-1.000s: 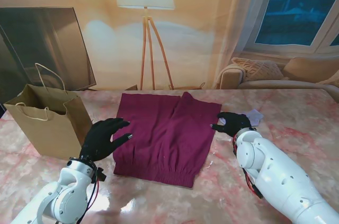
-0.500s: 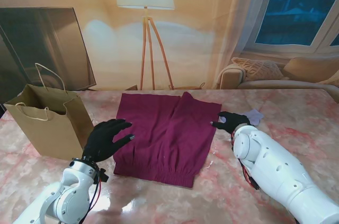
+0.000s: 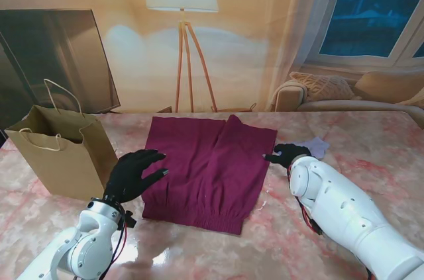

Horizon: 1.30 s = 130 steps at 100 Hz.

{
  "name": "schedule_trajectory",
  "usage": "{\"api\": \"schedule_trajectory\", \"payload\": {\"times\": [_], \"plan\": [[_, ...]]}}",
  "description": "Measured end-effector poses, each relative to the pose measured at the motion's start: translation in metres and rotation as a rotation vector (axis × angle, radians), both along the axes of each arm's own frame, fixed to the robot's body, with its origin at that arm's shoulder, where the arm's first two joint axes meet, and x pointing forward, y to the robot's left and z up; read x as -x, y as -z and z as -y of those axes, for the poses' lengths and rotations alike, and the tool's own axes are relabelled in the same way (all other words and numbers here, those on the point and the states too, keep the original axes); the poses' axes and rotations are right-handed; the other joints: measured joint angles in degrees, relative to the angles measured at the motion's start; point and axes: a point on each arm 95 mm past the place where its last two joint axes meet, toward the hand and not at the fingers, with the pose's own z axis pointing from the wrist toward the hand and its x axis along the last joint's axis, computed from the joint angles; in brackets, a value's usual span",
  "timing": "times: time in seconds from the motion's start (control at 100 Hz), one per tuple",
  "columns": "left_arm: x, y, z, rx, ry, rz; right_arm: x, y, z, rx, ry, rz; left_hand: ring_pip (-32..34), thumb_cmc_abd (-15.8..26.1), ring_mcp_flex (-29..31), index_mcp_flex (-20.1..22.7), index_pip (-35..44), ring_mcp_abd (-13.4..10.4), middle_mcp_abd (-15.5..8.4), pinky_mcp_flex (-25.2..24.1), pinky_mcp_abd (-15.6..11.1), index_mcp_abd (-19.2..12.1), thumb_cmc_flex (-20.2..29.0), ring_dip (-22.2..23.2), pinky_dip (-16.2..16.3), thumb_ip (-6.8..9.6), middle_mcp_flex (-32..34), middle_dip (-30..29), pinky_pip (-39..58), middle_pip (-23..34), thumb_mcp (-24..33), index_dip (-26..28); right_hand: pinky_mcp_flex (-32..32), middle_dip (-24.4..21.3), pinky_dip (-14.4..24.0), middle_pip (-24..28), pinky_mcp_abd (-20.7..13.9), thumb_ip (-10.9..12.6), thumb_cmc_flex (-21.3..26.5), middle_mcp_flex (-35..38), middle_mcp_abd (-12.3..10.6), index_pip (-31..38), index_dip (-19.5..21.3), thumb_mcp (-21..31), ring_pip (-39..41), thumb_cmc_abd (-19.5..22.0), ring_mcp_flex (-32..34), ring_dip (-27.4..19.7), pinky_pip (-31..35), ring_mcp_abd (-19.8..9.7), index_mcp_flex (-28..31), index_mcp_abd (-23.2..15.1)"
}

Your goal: Fold the socks and the shorts into the kraft paper bag

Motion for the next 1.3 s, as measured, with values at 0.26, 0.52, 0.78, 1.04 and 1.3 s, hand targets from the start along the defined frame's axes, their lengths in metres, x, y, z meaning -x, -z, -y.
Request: {"api": "schedule_trajectory", "payload": {"times": [0.26,0.52,0.78,1.04,1.3], "plan": [[0.0,0.002,0.0,0.02,-0.013,0.001,0.019,-0.009,0.0,-0.012,-0.029,-0.023,0.0,0.0,0.0,0.0,0.0,0.0,0.01,-0.01,0.0,0.0,0.56,0.0,0.0,0.23,0.0,0.0,0.0,-0.01,0.0,0.0,7.59,4.78,5.27,4.68,5.82,0.0,0.11,8.86,0.35,6.19,6.51,0.0,5.0,0.03,9.35,4.41,10.22,3.64,11.29,-2.73],[0.002,0.005,0.002,0.028,-0.014,0.002,0.051,-0.009,0.013,-0.052,-0.087,-0.016,0.0,0.0,0.0,0.0,0.0,0.0,0.03,-0.01,0.0,0.17,0.58,0.0,0.0,0.23,0.0,0.0,0.0,-0.01,0.0,0.0,8.92,3.88,2.85,4.17,6.39,0.0,0.11,12.1,0.22,6.33,6.54,-0.03,3.31,0.05,11.07,3.3,13.62,3.51,15.53,-4.17],[0.003,0.006,0.001,0.042,-0.024,0.008,0.089,-0.001,0.02,-0.119,-0.139,-0.001,0.0,0.0,0.0,0.0,0.0,0.0,0.04,-0.02,0.0,0.34,0.61,0.0,0.0,0.23,0.0,0.0,0.0,-0.01,0.0,0.01,8.22,1.02,1.06,-1.61,6.46,0.0,0.21,11.54,-0.97,6.33,6.5,-0.73,-2.24,0.1,8.12,0.98,13.66,2.61,15.65,-4.17],[0.008,0.01,0.002,0.042,-0.025,0.006,0.127,0.003,0.018,-0.131,-0.206,0.011,0.0,0.0,0.0,0.0,0.0,0.0,0.05,-0.04,0.0,0.34,0.61,0.0,0.0,0.23,0.0,0.0,0.0,-0.01,0.0,0.01,7.4,0.84,0.24,-2.32,6.43,0.0,0.2,11.42,-1.17,6.3,6.49,-1.49,-3.21,0.1,8.11,0.48,13.66,2.6,15.61,-4.22],[0.008,0.01,0.003,0.04,-0.019,0.006,0.166,0.002,0.019,-0.153,-0.26,0.032,0.0,0.0,0.0,0.0,0.0,0.0,0.05,-0.06,0.0,0.34,0.61,0.0,0.0,0.23,0.0,0.0,0.0,-0.01,0.0,0.01,8.84,0.55,-1.16,-1.2,7.07,0.0,0.11,15.52,-0.61,5.34,4.19,-1.49,-2.6,0.1,11.24,0.48,14.21,2.6,15.46,-4.81]]}}
